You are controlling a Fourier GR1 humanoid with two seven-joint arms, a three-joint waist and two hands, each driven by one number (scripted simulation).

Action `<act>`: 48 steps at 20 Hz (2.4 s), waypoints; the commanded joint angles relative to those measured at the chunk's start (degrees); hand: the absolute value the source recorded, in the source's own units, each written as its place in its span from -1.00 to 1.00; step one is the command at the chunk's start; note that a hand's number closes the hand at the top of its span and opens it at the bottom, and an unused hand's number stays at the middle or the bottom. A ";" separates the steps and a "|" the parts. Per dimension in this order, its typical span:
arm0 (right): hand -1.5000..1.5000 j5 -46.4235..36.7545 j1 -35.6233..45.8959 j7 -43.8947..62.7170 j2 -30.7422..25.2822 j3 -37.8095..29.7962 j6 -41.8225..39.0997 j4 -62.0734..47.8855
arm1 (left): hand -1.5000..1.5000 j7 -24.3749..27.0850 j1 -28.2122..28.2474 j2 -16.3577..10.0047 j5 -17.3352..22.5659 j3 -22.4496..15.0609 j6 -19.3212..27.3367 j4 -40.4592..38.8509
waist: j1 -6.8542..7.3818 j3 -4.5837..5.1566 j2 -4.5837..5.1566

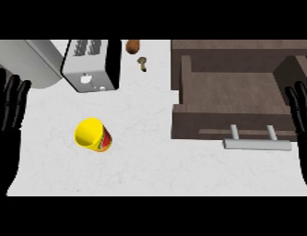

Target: Pick up the cup, place it into the drawer and close the drawer

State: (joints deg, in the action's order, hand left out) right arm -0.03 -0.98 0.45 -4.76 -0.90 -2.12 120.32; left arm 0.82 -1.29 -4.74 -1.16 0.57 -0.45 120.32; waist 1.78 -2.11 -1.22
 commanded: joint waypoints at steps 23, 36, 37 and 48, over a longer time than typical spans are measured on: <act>-1.00 -0.03 5.96 0.08 -3.69 -4.01 -4.15 -7.34 | -1.00 4.43 9.04 0.50 15.06 2.14 -13.92 -17.37 | -1.68 2.12 1.24; -1.00 -1.89 3.23 -1.61 -2.69 -3.20 -4.53 -6.01 | -1.00 20.67 2.66 -3.35 7.56 9.21 -15.17 -46.09 | -2.00 2.13 1.26; -1.00 -5.25 4.57 1.48 0.40 1.08 -1.46 -4.81 | -1.00 20.72 1.57 -2.53 6.46 9.31 -12.76 -46.94 | -1.92 2.14 1.25; -1.00 -0.64 4.80 2.82 -2.96 -3.40 -5.69 -3.57 | -1.00 41.17 -8.50 -7.73 3.99 14.14 -17.12 -78.50 | -2.18 2.17 1.29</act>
State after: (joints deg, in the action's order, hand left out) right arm -0.52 3.40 -0.84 -7.82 -5.31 -8.02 113.12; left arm 34.08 -7.48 -10.92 3.78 13.43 -15.76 51.84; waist -0.33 0.02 0.09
